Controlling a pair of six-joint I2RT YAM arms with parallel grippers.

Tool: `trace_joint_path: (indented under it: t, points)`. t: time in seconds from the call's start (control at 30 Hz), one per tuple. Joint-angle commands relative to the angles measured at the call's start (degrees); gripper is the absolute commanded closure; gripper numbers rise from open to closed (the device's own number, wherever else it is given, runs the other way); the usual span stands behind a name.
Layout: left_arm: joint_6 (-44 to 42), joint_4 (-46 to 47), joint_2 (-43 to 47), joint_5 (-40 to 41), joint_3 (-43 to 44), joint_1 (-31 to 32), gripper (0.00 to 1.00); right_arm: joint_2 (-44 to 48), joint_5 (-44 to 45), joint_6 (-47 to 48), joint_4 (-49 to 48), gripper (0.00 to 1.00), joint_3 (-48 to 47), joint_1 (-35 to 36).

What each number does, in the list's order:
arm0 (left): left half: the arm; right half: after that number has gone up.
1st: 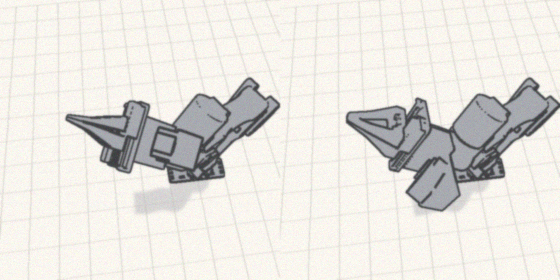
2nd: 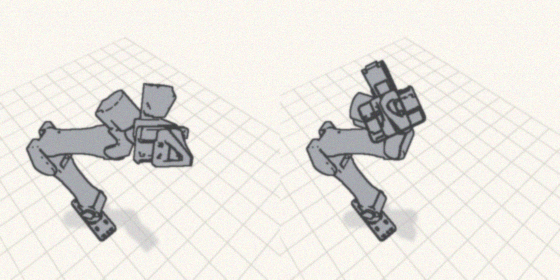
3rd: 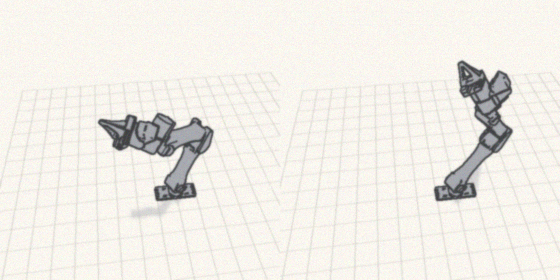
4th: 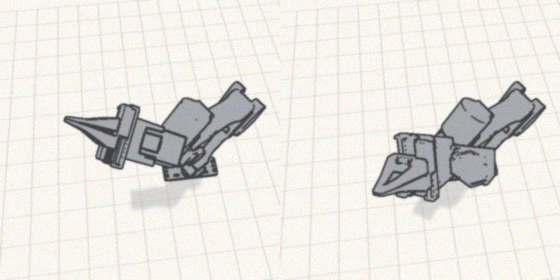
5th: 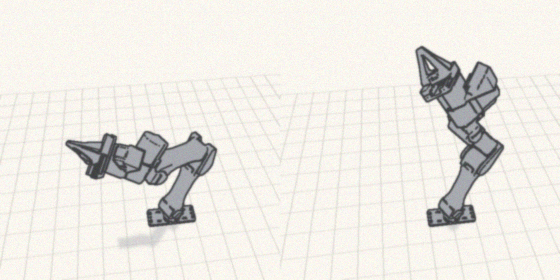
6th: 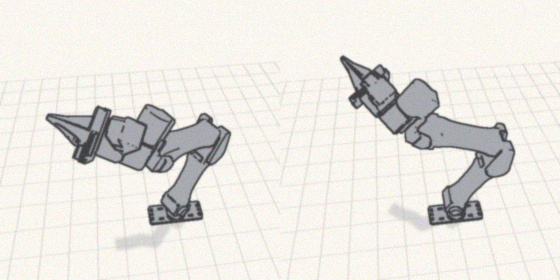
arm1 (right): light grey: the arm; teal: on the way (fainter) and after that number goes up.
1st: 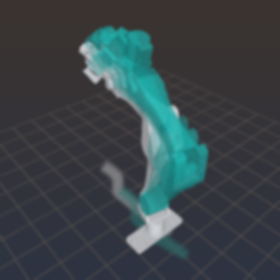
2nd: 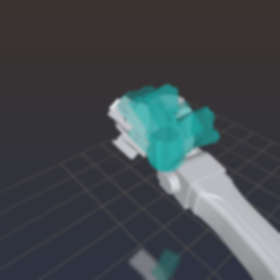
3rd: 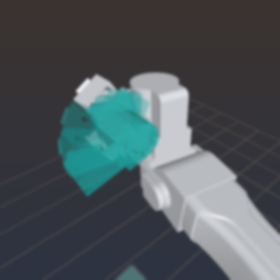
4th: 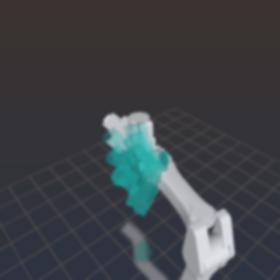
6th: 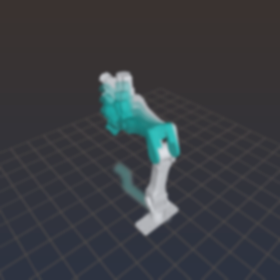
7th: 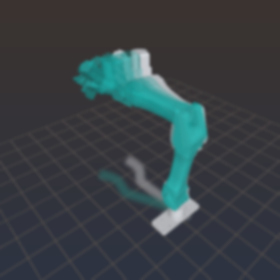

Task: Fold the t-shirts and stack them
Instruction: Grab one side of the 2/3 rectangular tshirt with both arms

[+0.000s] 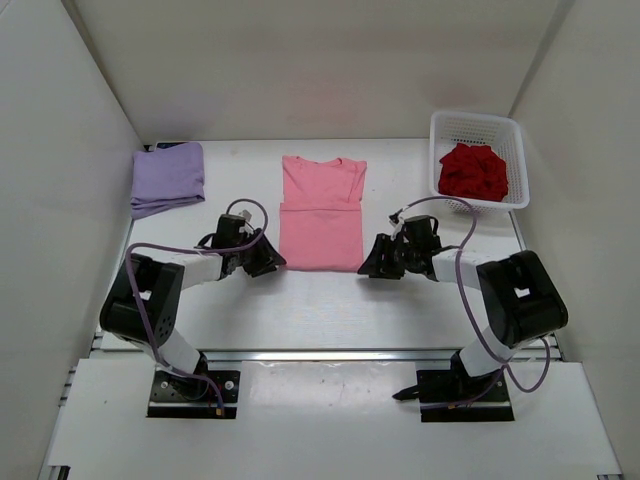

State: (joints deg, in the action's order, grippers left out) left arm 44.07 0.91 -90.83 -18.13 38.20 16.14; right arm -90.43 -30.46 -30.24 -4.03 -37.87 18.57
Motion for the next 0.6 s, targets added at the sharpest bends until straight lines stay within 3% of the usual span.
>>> trace_joint_path:
  t: [0.0,0.1,0.23,0.4,0.57]
  points:
    - [0.39,1.46,-0.75,0.9,0.83,1.17,0.49,-2.02,-0.04,-1.49,-5.46,0.58,-0.98,-0.38]
    - [0.66,2.43,-1.89,0.73,0.92,1.61,0.54,-5.0,-1.97,-2.02,-7.21,0.6,-2.64,-0.02]
    - [0.93,2.96,-2.68,0.82,0.74,1.52,0.66,-7.47,-1.71,-2.37,-7.3,0.71,-4.49,0.33]
    - [1.1,4.54,-2.78,-0.67,0.92,2.05,0.96,-8.53,-1.89,-2.37,-7.39,0.95,-5.2,0.85]
    - [-0.3,0.08,0.9,0.02,0.05,2.66,1.0,-3.54,0.22,-1.84,-4.32,1.0,-3.54,3.84]
